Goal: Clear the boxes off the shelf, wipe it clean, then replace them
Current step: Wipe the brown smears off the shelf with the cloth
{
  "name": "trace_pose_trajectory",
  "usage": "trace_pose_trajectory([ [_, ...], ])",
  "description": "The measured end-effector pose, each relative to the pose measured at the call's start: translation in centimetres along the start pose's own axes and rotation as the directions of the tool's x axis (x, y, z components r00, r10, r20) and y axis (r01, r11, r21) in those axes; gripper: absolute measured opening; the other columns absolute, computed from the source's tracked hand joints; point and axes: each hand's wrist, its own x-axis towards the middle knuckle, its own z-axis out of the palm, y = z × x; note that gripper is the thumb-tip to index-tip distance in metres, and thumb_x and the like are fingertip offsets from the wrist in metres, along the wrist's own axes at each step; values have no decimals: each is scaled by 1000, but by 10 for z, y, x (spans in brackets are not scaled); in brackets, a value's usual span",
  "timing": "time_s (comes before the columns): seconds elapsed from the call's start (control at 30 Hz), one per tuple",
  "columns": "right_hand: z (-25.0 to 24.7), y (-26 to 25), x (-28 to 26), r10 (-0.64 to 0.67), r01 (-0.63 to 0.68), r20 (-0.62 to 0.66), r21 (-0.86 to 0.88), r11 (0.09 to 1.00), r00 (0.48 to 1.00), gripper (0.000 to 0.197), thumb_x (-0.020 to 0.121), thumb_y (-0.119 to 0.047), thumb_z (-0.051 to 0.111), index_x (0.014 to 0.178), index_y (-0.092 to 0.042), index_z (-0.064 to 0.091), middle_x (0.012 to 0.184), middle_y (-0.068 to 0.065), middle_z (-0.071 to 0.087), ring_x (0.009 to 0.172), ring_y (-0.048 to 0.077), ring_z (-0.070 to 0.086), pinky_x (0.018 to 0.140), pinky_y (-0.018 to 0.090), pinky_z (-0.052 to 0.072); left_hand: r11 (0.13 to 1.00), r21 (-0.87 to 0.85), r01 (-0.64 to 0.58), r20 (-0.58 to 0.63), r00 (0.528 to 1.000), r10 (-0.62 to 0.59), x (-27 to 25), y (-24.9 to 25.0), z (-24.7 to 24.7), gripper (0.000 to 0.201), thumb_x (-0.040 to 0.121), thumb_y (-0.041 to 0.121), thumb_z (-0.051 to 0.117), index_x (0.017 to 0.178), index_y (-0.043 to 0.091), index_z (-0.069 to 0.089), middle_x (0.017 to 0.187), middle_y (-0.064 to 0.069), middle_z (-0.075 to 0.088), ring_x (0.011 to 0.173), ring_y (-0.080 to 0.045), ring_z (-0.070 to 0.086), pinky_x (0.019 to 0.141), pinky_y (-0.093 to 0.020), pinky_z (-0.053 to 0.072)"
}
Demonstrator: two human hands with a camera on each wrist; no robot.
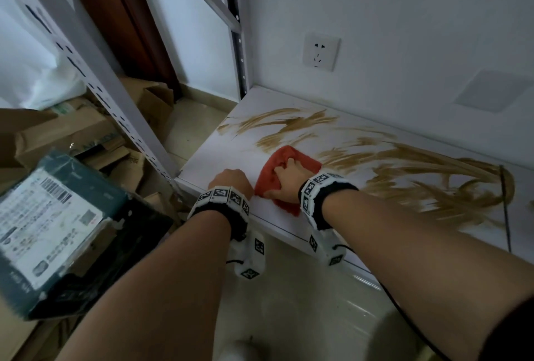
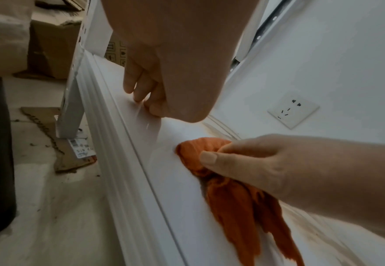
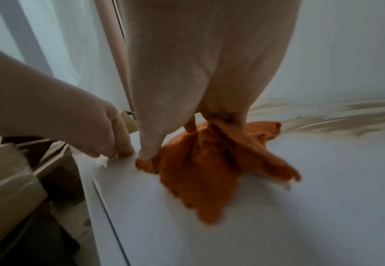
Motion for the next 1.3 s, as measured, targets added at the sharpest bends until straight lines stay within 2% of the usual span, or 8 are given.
trace_pose_trajectory([
  [0.17, 3, -13, 21, -102, 107, -118, 35, 994, 988, 60, 86, -22, 60, 137, -9, 31, 146, 20, 23, 133, 35, 31, 104, 42, 38, 1000, -16, -17, -21, 1000, 17, 5, -1, -9, 21, 90, 18, 46, 95, 9, 64, 107, -11, 65, 88, -28, 60, 71, -28, 44],
  [0.3, 10, -4, 26, -138, 140, -86, 15, 990, 987, 83, 87, -23, 57, 150, -23, 4, 157, 14, -1, 143, 33, 16, 113, 43, 30, 999, -21, -24, -42, 999, 23, 7, 3, -12, 16, 90, 20, 46, 79, 12, 55, 88, -8, 58, 76, -24, 53, 70, -27, 44],
  [0.53, 1, 26, 13, -318, 313, 16, -229, 922, 948, 67, 94, -23, 50, 149, -32, 14, 159, 2, -3, 146, 26, 7, 117, 46, 17, 992, -125, 30, -23, 999, -33, 23, -6, -28, 28, 92, 18, 47, 65, 10, 48, 80, -8, 56, 67, -21, 52, 68, -26, 41],
  [0.67, 6, 12, 9, -300, 295, -45, -86, 952, 953, 55, 93, -32, 46, 144, -29, 26, 159, -1, 8, 145, 24, 14, 115, 46, 20, 988, -150, 25, -31, 999, -30, 26, -10, -31, 29, 94, 19, 46, 108, 1, 65, 116, -16, 64, 107, -32, 61, 73, -26, 36],
  [0.73, 10, 4, 12, -316, 314, -110, -41, 949, 942, 54, 94, -36, 42, 144, -26, 25, 157, -1, 14, 143, 22, 20, 113, 45, 24, 986, -166, 24, -46, 998, -32, 27, -9, -33, 32, 94, 18, 47, 115, 0, 62, 120, -17, 62, 112, -32, 59, 76, -30, 41],
  [0.9, 9, 0, 30, -332, 320, -83, -137, 938, 939, 58, 98, -25, 37, 150, -30, 11, 159, -4, 2, 146, 19, 11, 116, 44, 19, 976, -205, 75, -160, 981, -109, 39, -20, -32, 31, 89, 13, 47, 59, 10, 43, 75, -10, 52, 57, -21, 48, 62, -27, 40],
  [1.07, 0, -1, 50, -294, 284, -53, -142, 948, 954, 63, 96, -16, 39, 149, -37, 12, 159, -5, -3, 147, 23, 3, 117, 50, 7, 978, -201, 57, -166, 982, -92, 44, -20, -27, 23, 87, 13, 45, 66, 7, 49, 72, -8, 49, 68, -26, 51, 63, -26, 41],
  [1.3, -3, 58, 33, -36, 36, -28, -32, 999, 999, 75, 93, -14, 47, 149, -39, 3, 159, -5, -9, 147, 26, -2, 118, 49, 2, 982, -188, 23, -170, 984, -55, 49, -17, -27, 30, 87, 11, 43, 57, 11, 45, 68, -7, 51, 50, -16, 39, 50, -20, 32],
])
